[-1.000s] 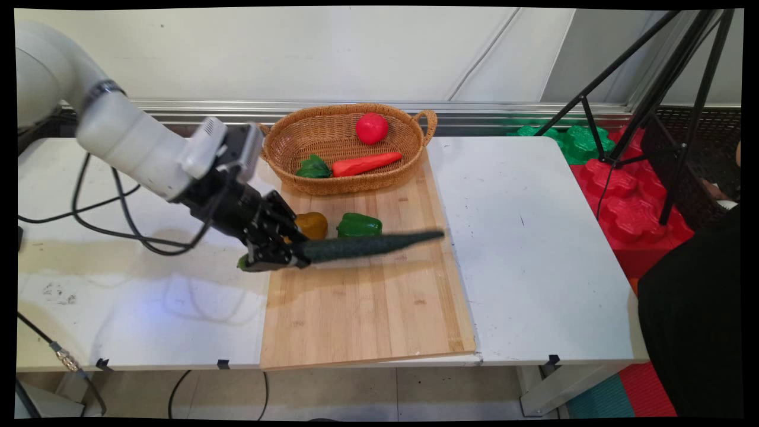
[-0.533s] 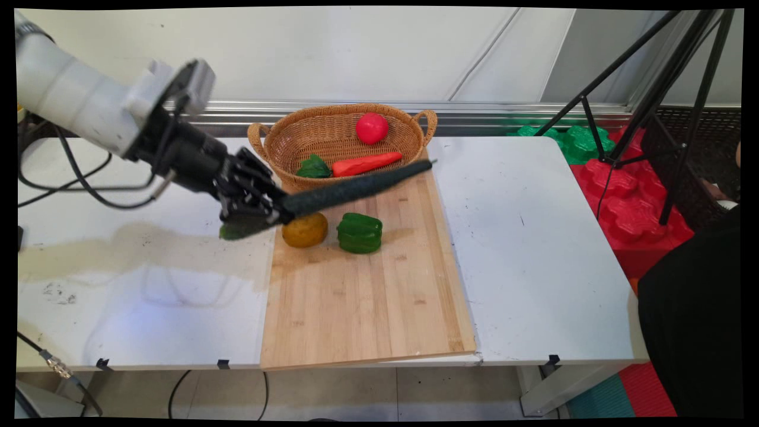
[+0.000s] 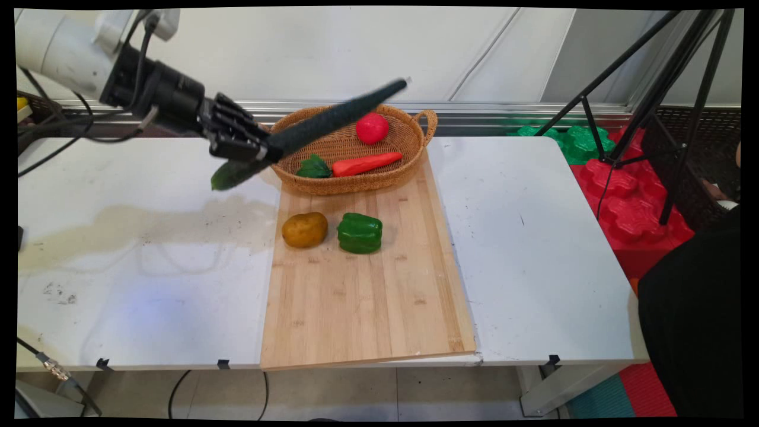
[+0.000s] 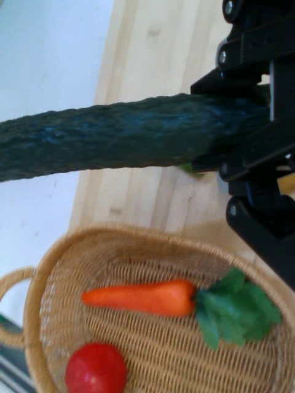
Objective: Place the picked object in the vegetable basket
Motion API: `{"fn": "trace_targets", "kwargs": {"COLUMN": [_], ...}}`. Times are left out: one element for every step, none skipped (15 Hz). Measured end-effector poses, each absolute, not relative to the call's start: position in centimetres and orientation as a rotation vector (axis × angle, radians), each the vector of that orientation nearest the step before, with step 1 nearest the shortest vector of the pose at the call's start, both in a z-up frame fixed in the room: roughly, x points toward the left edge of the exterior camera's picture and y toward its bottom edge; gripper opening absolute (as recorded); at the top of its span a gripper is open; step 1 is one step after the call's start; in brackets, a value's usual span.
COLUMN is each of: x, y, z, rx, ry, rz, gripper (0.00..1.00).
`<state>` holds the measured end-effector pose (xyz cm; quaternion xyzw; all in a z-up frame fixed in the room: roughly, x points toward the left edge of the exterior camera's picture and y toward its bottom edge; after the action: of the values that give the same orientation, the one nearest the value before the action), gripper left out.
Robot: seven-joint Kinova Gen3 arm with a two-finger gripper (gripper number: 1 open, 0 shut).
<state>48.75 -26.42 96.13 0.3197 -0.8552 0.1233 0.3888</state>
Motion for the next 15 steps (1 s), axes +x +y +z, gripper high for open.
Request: {"fn": "trace_targets", "kwargs": {"x": [49.2,49.4,49.8,50.0,50.2,50.4,50.6,50.7,50.8,50.9,50.9,50.9,50.8,50.8,50.6], "y": [-27.1,-27.5,-28.2,-28.9,-29.5,-30.5,-31.6,-32.5,-33.7,-34.9,-35.9,-36.6,-37.7,-38.3,-39.3], "z": [96.4,96.5,96.7,96.7,96.7,96.6,96.3,96.0,95.7,95.2,94.7,94.4,93.7,93.4,92.8], "rx": [0.821,0.826,0.829,0.83,0.831,0.834,0.837,0.841,0.848,0.856,0.861,0.864,0.869,0.872,0.875], "ry": [-2.169,-2.166,-2.166,-2.167,-2.17,-2.174,-2.183,-2.191,-2.201,-2.213,-2.225,-2.234,-2.248,-2.257,-2.269], "rz": [0.33,0.34,0.357,0.369,0.382,0.4,0.417,0.431,0.445,0.456,0.464,0.468,0.472,0.474,0.475], "gripper": [0.0,0.0,0.0,0.0,0.0,0.0,0.0,0.0,0.0,0.0,0.0,0.0,0.0,0.0,0.0]}}
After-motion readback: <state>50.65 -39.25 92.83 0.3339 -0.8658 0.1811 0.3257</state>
